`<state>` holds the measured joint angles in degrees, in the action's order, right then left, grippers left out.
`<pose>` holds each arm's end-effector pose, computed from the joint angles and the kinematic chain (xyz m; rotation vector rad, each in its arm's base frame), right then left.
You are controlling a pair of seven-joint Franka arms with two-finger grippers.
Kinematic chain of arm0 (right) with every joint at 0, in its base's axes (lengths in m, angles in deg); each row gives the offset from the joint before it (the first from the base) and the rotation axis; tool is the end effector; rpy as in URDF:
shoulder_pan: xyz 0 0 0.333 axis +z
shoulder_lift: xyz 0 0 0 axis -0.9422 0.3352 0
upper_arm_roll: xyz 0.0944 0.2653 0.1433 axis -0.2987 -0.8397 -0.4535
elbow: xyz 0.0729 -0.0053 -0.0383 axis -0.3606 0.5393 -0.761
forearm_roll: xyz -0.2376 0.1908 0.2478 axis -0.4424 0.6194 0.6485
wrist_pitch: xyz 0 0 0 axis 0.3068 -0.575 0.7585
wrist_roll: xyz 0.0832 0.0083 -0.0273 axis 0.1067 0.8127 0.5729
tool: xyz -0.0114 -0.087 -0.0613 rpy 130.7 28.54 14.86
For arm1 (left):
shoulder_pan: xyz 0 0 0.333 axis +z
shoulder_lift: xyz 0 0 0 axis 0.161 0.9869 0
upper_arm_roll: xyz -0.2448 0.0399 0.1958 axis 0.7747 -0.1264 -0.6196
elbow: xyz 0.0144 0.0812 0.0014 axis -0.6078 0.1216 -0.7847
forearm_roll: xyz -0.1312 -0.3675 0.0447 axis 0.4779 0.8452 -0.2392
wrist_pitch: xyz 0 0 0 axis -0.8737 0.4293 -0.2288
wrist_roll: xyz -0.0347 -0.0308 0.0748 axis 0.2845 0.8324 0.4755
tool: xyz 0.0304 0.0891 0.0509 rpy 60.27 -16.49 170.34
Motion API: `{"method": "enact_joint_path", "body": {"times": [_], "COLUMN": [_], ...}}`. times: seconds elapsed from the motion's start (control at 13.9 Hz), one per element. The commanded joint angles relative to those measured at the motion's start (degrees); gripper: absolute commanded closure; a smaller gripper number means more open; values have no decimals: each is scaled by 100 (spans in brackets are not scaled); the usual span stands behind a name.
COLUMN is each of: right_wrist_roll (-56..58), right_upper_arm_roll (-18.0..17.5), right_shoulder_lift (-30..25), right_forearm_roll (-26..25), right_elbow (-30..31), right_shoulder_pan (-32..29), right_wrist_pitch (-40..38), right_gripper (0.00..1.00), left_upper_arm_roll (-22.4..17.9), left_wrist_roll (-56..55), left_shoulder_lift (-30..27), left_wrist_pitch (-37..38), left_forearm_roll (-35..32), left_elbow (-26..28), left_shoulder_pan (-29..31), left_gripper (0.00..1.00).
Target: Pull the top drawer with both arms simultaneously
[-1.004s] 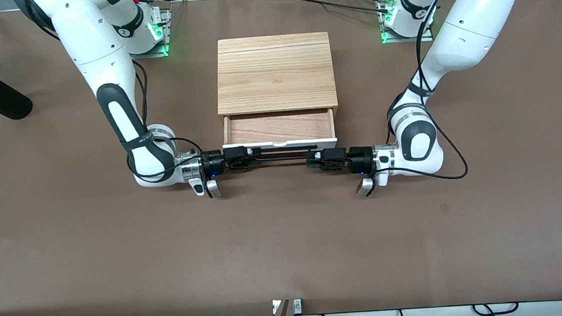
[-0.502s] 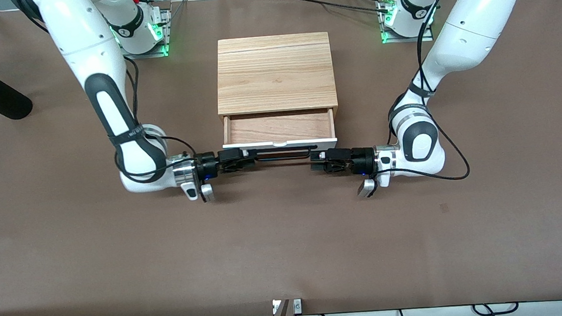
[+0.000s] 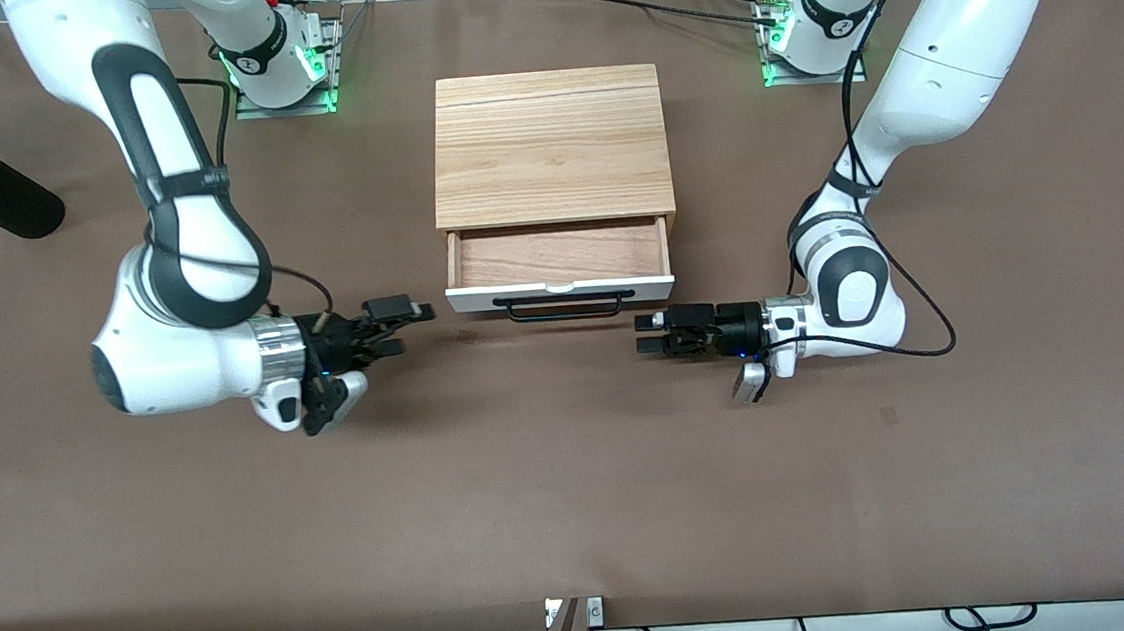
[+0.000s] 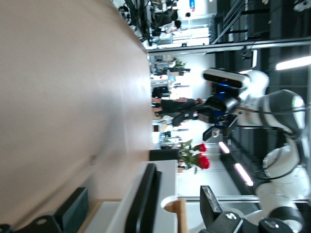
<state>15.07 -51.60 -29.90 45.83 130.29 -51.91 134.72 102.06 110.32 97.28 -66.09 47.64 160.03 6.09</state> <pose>0.6581 0.2095 0.3473 -2.4063 -0.5715 0.2080 0.6334 -0.2410 0.1853 1.6851 -0.0964 0.0499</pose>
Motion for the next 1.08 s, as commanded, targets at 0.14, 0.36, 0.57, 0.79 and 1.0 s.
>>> {"method": "enact_joint_path", "body": {"times": [0.14, 0.36, 0.57, 0.79, 1.0], "right_wrist_roll": [-84, -102, -470, -480, -515], "right_upper_arm_roll": [245, 378, 448, 773, 853], "right_shoulder_lift": [-420, -649, -1062, -1474, -1895], "right_forearm_roll": [-2126, -3489, -3791, -4203, -4275], "right_elbow": [-41, -41, -41, -41, -103], "right_shoulder_pan": [12, 56, -23, 30, -31], "right_wrist_pitch": [-65, -73, -555, -873, -1180], "right_gripper": [0, 0, 0, 0, 0], "left_upper_arm_roll": [-50, -85, -111, -155, -208], "left_wrist_roll": [-324, -702, -1106, -1677, -2099], "left_shoulder_lift": [-171, -259, -434, -715, -918], "left_wrist_pitch": [-145, -136, -136, -145, -93], "left_forearm_roll": [-670, -1250, -1673, -2461, -3052], "left_elbow": [-196, -363, -381, -381, -425], "left_shoulder_pan": [116, 177, 177, 177, 256], "left_gripper": [0, 0, 0, 0, 0]}}
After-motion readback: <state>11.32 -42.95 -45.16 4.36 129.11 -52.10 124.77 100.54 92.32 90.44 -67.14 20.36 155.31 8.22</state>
